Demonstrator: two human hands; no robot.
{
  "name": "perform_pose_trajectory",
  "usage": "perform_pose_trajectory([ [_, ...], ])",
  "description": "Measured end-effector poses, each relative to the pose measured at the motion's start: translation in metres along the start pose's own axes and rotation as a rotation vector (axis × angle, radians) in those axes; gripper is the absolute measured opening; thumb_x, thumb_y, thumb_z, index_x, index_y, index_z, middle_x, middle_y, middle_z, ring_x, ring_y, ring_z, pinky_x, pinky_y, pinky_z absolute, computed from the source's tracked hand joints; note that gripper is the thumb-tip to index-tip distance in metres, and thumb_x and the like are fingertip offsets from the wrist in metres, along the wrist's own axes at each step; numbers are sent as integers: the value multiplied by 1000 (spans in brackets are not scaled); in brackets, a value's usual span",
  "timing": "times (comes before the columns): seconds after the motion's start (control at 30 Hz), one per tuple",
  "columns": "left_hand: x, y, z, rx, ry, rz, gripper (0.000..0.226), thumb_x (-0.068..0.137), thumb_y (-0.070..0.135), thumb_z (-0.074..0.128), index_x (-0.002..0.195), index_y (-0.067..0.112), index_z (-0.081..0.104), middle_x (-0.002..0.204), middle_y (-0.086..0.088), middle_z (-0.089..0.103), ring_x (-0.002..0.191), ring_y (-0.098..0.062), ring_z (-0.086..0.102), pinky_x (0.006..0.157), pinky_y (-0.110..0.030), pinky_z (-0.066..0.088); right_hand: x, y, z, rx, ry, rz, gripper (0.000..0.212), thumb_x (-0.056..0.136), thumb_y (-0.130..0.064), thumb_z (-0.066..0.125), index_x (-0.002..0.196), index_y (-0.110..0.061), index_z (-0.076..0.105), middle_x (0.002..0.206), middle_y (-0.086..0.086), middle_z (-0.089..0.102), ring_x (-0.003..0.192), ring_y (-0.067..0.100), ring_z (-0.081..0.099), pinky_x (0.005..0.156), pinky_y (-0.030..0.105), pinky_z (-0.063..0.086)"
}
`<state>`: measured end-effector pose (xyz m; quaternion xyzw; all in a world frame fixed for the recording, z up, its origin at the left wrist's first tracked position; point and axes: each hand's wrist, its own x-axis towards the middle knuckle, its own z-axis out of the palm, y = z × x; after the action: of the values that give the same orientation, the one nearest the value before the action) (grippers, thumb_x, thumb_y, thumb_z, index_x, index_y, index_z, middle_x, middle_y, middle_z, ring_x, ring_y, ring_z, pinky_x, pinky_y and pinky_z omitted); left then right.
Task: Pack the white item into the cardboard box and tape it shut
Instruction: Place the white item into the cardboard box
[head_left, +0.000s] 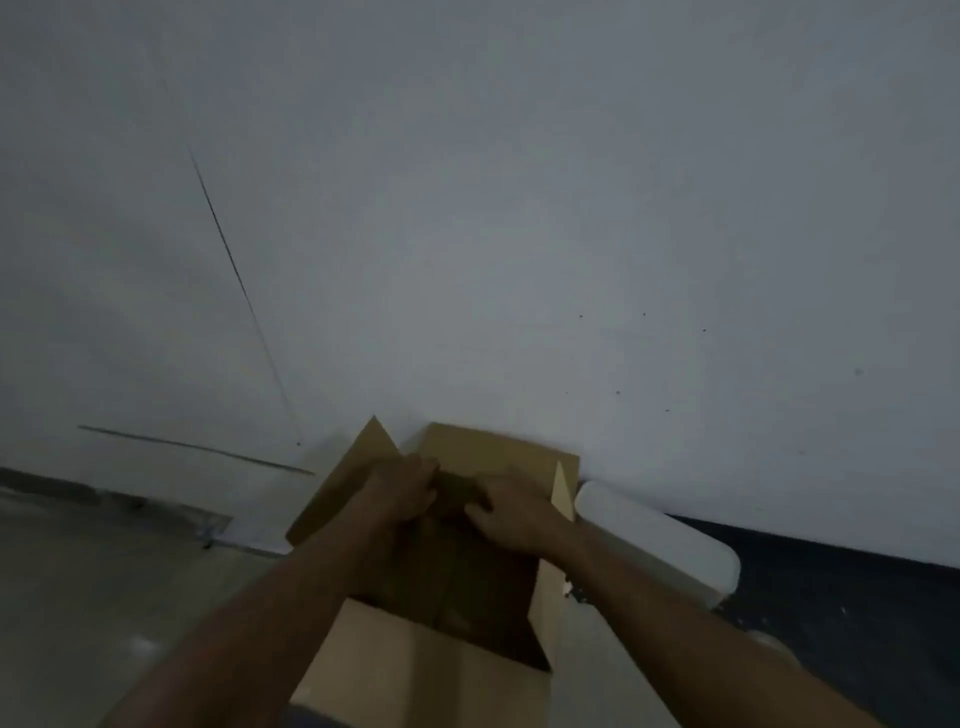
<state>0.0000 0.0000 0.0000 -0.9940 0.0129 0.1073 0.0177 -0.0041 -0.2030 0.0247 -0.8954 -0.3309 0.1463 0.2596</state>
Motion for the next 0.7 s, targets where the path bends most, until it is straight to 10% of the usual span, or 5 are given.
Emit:
perform_pose_trajectory([
  [0.17,15,-29,37,25,-42,-94,41,97,32,45,136,18,43,142,-13,42,132,-35,38,108,-59,32,3,18,39,-456,-53,286,41,96,-37,40,129,-14,49,140,20,43,134,42,30,114,57,18],
  [0.37,24,-42,84,40,-66,-157,55,101,32,36,153,21,19,158,-21,12,146,-43,5,107,-74,9,-33,70,55,-699,121,386,49,95,-41,41,133,-12,49,147,26,35,141,46,20,116,60,-1],
  [0.7,11,-37,132,-151,55,-71,62,90,10,57,148,11,35,154,-26,22,133,-48,34,81,-46,55,-65,100,104,-139,-12,749,96,95,-50,46,147,-17,-27,155,18,-29,144,43,-20,111,68,6],
])
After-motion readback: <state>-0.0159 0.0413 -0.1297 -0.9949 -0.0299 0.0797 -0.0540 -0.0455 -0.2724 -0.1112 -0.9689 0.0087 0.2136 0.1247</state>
